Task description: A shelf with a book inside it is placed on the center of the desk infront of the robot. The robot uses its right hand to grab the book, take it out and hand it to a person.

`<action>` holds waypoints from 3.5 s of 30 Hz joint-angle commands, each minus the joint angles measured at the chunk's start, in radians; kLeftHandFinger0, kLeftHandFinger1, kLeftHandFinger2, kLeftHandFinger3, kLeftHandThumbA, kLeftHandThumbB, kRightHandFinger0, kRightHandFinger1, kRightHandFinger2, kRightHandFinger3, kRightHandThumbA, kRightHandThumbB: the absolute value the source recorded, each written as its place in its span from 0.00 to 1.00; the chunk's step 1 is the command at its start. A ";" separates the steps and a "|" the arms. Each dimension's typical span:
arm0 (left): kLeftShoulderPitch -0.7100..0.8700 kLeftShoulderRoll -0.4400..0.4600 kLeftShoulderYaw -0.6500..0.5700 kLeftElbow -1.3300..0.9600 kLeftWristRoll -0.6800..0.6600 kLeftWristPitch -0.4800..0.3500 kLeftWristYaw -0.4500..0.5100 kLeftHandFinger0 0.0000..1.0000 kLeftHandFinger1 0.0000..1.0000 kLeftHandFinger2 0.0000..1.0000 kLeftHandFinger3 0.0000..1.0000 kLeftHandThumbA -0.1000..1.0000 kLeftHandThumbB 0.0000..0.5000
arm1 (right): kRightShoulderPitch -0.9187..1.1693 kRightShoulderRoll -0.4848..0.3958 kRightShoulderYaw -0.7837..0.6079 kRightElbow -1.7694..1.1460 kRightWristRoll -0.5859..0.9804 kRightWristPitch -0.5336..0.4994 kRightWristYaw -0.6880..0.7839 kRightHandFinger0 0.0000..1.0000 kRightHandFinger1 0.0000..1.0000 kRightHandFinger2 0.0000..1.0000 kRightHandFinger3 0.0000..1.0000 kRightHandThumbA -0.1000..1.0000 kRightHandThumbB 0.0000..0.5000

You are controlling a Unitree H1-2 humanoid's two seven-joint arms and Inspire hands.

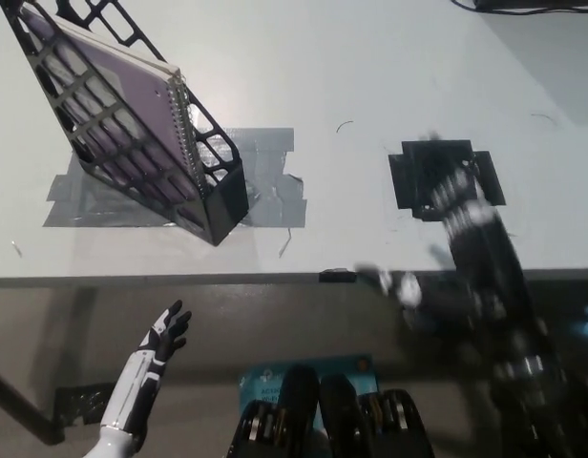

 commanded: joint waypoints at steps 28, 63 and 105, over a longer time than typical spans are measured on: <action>-0.001 -0.005 -0.007 -0.038 -0.008 -0.025 -0.021 1.00 1.00 1.00 1.00 1.00 0.52 | -0.755 0.316 -0.056 1.014 0.033 -0.009 -0.023 1.00 1.00 1.00 1.00 1.00 0.67; -0.024 0.008 -0.003 -0.028 -0.033 -0.025 -0.035 1.00 1.00 1.00 1.00 1.00 0.54 | -0.540 0.371 0.056 0.630 0.016 0.035 0.017 1.00 1.00 1.00 1.00 1.00 0.74; -0.056 0.003 0.002 -0.039 -0.017 -0.004 -0.039 1.00 1.00 1.00 1.00 1.00 0.60 | -0.681 0.322 -0.062 1.031 0.059 -0.049 -0.003 1.00 1.00 1.00 1.00 0.96 0.53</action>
